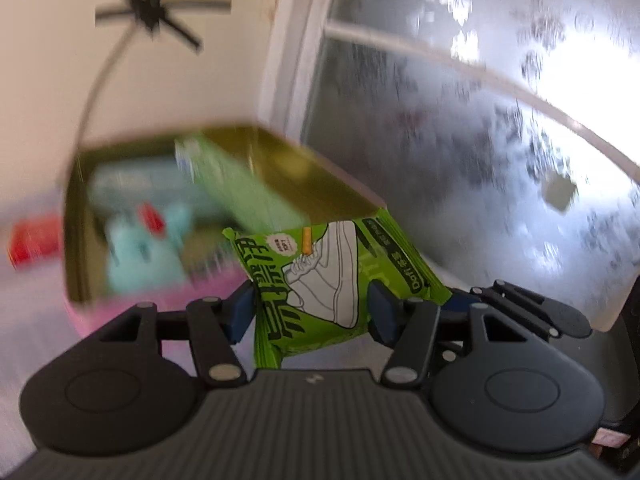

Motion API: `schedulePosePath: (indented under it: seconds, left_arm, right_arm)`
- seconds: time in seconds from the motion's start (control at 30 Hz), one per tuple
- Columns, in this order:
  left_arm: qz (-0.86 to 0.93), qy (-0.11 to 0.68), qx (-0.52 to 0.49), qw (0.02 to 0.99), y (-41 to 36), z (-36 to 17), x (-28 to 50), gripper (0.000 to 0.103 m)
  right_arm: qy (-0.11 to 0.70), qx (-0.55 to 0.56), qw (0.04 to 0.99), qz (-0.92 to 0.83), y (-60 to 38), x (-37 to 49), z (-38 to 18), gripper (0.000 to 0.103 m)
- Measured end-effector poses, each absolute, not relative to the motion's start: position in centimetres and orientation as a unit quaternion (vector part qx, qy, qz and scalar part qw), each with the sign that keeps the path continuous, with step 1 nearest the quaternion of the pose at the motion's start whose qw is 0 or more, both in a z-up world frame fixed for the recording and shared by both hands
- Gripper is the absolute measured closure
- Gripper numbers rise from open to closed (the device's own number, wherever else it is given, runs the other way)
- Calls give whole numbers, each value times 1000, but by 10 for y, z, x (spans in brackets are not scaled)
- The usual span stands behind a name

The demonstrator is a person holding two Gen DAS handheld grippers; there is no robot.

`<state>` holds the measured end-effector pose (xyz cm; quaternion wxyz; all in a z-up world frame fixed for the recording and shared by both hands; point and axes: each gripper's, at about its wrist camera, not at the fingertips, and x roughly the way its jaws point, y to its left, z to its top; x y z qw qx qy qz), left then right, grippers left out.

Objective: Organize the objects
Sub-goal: 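Carry the green pack with the left gripper and lower it into the tin, then open the left gripper to release the green pack in the tin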

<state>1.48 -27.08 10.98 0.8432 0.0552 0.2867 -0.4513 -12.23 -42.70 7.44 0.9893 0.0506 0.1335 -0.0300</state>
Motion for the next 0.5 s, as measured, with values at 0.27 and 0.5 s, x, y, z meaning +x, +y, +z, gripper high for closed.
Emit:
schedulePosePath:
  seconds: [0.27, 0.5]
  left_arm:
    - [-392, 276, 94, 873, -306, 104, 69, 40]
    - [-305, 292, 91, 902, -321, 82, 107, 29]
  right_arm:
    - [193, 53, 979, -42, -436, -31, 69, 58]
    - [204, 12, 976, -81, -428, 15, 53, 38]
